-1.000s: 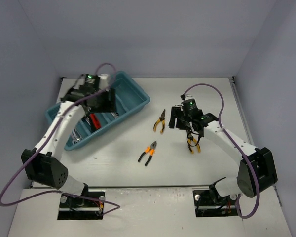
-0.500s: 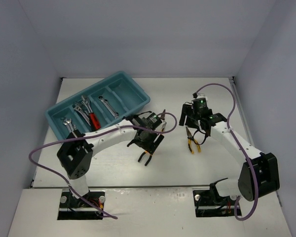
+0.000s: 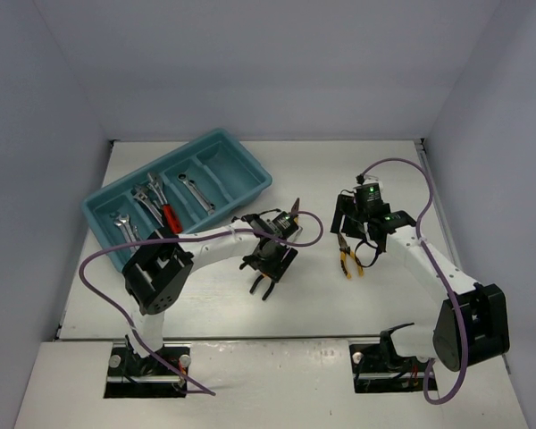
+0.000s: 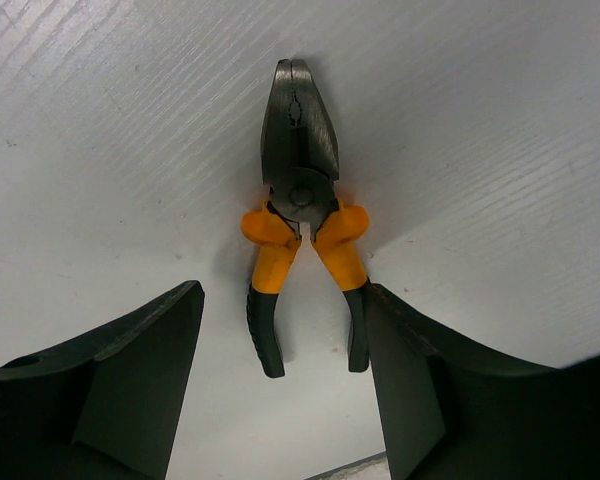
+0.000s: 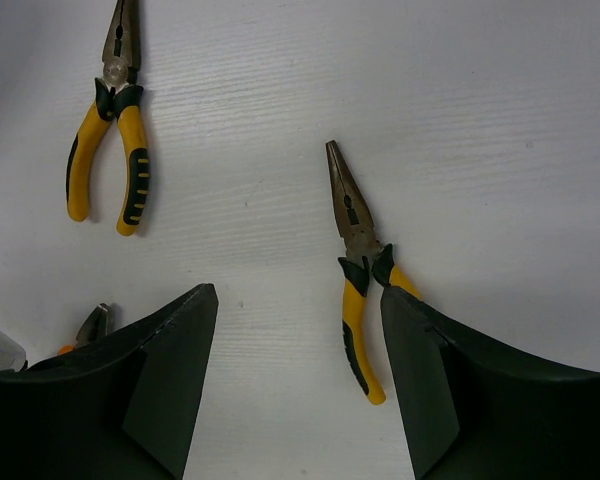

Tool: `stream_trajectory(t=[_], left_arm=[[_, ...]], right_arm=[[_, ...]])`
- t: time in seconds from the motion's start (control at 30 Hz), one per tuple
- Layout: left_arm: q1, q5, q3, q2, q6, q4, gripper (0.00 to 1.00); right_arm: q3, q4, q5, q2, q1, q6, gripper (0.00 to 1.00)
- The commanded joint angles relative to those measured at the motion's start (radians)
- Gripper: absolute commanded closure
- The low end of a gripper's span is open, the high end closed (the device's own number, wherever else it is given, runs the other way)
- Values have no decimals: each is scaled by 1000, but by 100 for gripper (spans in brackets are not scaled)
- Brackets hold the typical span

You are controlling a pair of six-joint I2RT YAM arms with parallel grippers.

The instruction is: Sort the tools into containers

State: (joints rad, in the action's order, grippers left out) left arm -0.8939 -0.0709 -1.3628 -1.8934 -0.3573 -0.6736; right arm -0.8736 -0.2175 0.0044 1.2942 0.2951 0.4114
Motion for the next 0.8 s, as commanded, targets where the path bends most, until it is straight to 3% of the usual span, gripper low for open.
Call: stream_trajectory(t=[0.0, 0.77], left_arm=[[0, -18, -16, 11, -35, 25, 39], [-10, 14, -124, -121, -117, 36, 41]], right_arm=[[6, 14, 16, -27, -2, 0, 36], [12, 15, 23, -9, -2, 4, 37]])
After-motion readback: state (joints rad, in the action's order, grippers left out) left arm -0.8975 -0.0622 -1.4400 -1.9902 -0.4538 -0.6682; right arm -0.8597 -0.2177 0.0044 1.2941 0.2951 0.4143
